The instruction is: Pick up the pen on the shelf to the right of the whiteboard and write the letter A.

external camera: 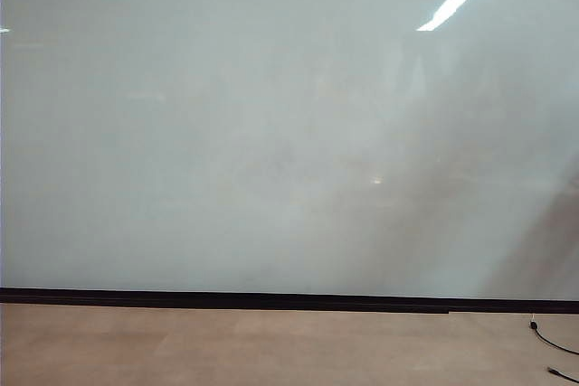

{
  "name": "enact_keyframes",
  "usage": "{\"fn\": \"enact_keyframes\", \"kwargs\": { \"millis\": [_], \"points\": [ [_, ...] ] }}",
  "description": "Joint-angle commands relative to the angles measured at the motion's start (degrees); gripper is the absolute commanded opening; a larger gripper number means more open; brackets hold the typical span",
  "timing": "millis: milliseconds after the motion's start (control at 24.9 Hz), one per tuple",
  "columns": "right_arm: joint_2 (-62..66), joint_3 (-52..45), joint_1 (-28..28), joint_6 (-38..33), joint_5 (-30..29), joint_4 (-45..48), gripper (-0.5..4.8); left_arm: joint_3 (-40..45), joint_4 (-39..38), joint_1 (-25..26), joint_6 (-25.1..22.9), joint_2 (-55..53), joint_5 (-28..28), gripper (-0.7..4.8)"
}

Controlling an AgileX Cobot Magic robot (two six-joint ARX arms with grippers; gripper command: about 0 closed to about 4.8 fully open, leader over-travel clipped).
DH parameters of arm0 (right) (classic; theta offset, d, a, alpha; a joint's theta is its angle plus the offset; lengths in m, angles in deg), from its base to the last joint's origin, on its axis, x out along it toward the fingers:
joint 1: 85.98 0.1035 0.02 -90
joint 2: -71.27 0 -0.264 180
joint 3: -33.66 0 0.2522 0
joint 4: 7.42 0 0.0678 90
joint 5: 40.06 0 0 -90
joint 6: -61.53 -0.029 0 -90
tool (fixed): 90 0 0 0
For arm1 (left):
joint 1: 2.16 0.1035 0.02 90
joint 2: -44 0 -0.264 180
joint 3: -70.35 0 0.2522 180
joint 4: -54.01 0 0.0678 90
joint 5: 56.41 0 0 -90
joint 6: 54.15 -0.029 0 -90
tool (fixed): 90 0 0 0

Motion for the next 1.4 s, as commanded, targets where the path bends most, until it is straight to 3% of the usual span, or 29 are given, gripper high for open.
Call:
{"fn": "enact_keyframes", "kwargs": {
  "millis": [40,481,641,1403],
  "points": [
    [-0.3,0.6,-0.1,-0.2,-1.1,1.0,3.33,-0.1,0.5,0.0,-0.2,0.0,0.0,-0.05],
    [-0.3,2.3,-0.1,-0.2,-2.4,1.0,3.31,-0.1,0.5,0.0,-0.2,0.0,0.0,-0.05],
    [-0.3,2.3,-0.4,-0.2,-3.0,1.0,2.75,-0.1,0.5,0.0,-0.2,0.0,0.0,-0.04],
    [-0.2,2.3,-0.4,-0.2,-2.1,0.4,2.59,-0.1,0.5,0.0,-0.2,0.0,0.0,-0.05]
  ]
}}
